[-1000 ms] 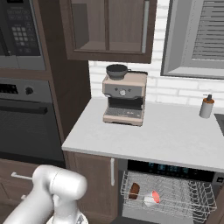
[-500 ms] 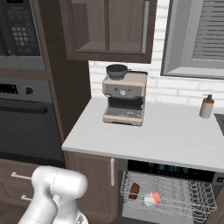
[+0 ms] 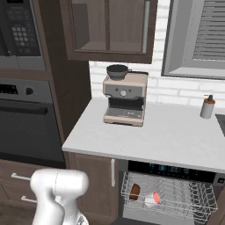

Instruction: Pick up the cup and bowl from the counter, place them in the dishwasher, and close the dishwasher door.

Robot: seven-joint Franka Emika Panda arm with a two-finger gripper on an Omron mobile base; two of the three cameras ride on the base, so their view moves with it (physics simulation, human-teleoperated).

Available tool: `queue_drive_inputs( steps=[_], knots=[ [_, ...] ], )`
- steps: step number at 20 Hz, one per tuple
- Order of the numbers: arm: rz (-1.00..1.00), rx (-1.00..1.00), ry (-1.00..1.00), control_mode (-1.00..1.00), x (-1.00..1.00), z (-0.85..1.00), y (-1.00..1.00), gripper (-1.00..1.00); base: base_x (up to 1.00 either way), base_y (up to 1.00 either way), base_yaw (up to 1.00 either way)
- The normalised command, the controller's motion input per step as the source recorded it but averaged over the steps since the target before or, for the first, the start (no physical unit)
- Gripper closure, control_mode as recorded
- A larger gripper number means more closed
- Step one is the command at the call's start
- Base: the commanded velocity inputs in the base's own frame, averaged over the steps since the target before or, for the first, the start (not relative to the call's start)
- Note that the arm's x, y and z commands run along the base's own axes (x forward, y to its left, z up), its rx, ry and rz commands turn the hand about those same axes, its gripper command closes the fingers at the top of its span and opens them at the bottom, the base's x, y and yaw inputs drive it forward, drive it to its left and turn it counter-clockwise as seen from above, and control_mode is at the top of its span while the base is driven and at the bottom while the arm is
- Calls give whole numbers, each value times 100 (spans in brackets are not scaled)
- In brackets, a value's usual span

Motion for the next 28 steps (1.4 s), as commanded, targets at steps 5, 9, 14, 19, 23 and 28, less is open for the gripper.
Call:
queue_drive_inputs(
  steps=[5,9,14,19,23,28],
  knots=[
    [-13,22,-3,-100,100,-8,0,-100,0,0,0],
    [-15,35,-20,-100,100,16,-12,-100,0,0,0],
    [-6,49,-35,-100,100,54,-38,-100,0,0,0],
    [5,46,-10,-100,100,51,-77,-100,0,0,0],
    [8,32,-1,-100,100,48,-81,-100,0,0,0],
    [11,25,-11,-100,100,28,-59,-100,0,0,0]
  ],
)
